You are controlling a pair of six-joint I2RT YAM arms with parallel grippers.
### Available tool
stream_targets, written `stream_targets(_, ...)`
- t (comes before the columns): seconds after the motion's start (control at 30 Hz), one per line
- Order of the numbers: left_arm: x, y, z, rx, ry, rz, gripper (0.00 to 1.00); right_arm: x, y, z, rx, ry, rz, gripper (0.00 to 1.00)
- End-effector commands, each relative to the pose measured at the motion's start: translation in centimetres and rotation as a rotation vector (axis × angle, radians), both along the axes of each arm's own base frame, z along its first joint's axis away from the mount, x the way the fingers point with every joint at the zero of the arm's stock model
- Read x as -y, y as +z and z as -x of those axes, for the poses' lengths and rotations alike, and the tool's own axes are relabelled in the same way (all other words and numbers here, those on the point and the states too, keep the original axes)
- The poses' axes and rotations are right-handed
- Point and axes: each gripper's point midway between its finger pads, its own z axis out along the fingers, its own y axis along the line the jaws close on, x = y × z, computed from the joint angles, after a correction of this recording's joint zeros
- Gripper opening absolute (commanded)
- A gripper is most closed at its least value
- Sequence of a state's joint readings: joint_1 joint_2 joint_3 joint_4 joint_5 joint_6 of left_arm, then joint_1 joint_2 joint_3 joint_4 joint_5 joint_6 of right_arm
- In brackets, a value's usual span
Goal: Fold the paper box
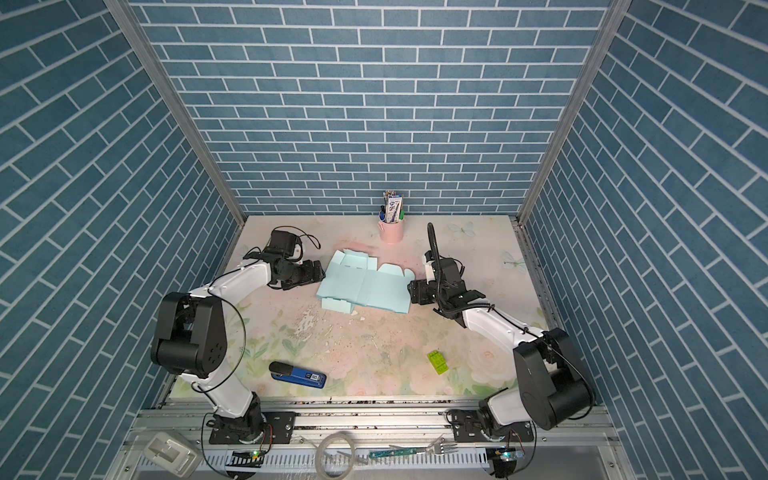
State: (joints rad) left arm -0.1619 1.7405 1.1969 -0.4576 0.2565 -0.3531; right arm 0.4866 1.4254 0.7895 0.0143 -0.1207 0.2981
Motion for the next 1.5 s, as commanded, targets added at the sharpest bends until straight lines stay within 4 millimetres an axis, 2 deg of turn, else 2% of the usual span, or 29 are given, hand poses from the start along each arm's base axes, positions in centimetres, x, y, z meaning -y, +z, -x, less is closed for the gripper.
stream_targets(0.0, 1.0, -0.2, -0.2, -0.025, -0.012, 0.043, 0.86, -1.0, 0.3, 0.4, -0.003, 0.044, -0.011, 0.81)
stream_targets(0.27, 1.9, -3.3, -0.9, -0.064, -0.062, 0.065, 0.71, -1.6, 0.8, 1.1, 0.008, 0.071, -0.065, 0.81)
stream_targets(0.43, 2.8, -4.4, -1.0, -0.062, -0.096, 0.058, 0.67, -1.6, 0.8, 1.7, 0.007, 0.081, -0.072, 0.81)
stream_targets(0.57, 3.1, -4.8, -1.2, -0.048, -0.109, 0.058, 0.55, -1.5, 0.8, 1.9, 0.006, 0.088, -0.067, 0.81)
stream_targets(0.6, 3.1, -4.9, -1.1, -0.048, -0.112, 0.061, 0.49, -1.5, 0.7, 2.0, 0.005, 0.090, -0.066, 0.81)
stream_targets(0.7, 3.4, -4.8, -1.2, -0.031, -0.121, 0.062, 0.34, -1.5, 0.8, 2.0, 0.009, 0.095, -0.062, 0.81)
stream_targets(0.8, 3.6, -4.2, -1.3, 0.001, -0.124, 0.057, 0.23, -1.6, 1.1, 1.8, 0.020, 0.101, -0.056, 0.82)
stream_targets(0.87, 3.6, -3.7, -1.4, 0.025, -0.123, 0.044, 0.20, -1.6, 1.3, 1.7, 0.028, 0.103, -0.058, 0.82)
stream_targets(0.9, 3.6, -3.4, -1.4, 0.041, -0.127, 0.037, 0.15, -1.6, 1.4, 1.7, 0.031, 0.104, -0.059, 0.82)
stream_targets(1.23, 4.9, -0.9, -0.8, 0.142, -0.179, -0.067, 0.06, -1.9, 2.3, 1.2, 0.065, 0.102, -0.083, 0.82)
stream_targets(1.47, 5.1, -0.4, -0.4, 0.148, -0.200, -0.148, 0.04, -2.3, 3.5, 1.0, 0.122, 0.133, -0.078, 0.83)
